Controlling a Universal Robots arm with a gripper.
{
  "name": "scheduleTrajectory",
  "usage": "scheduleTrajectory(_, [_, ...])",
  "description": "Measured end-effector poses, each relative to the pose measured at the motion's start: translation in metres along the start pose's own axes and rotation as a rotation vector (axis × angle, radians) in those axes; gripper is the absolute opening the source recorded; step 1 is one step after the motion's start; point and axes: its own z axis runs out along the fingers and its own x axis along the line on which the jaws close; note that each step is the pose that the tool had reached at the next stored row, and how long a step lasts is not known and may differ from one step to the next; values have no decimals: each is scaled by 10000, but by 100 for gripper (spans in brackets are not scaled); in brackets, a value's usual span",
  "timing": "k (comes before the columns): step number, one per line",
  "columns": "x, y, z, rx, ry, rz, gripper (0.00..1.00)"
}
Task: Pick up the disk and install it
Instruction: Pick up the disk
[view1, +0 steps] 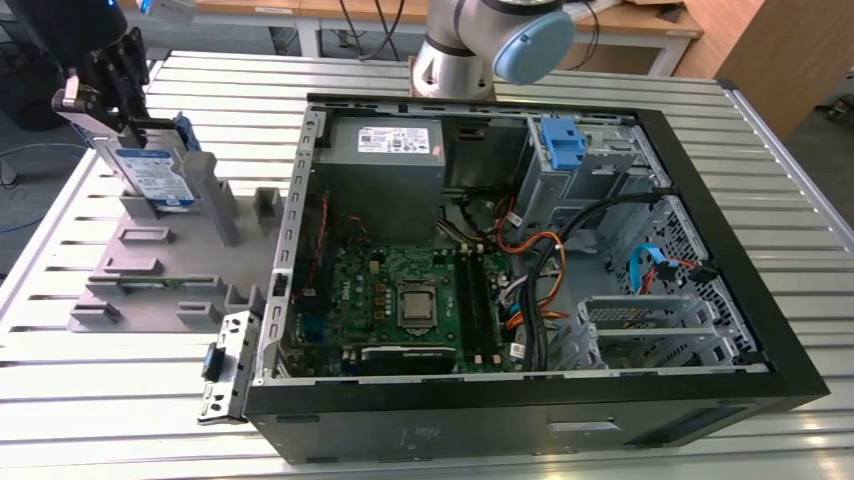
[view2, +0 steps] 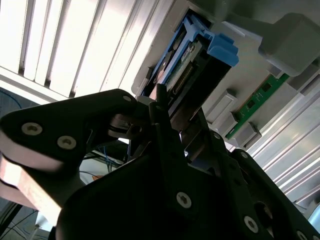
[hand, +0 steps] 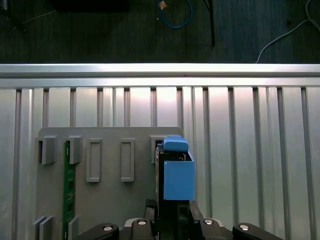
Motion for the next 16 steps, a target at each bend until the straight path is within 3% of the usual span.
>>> scheduleTrajectory(9, [0,2,0,1,0,0,35])
scheduleTrajectory(16, [-3,5,-50,0,0,0,35])
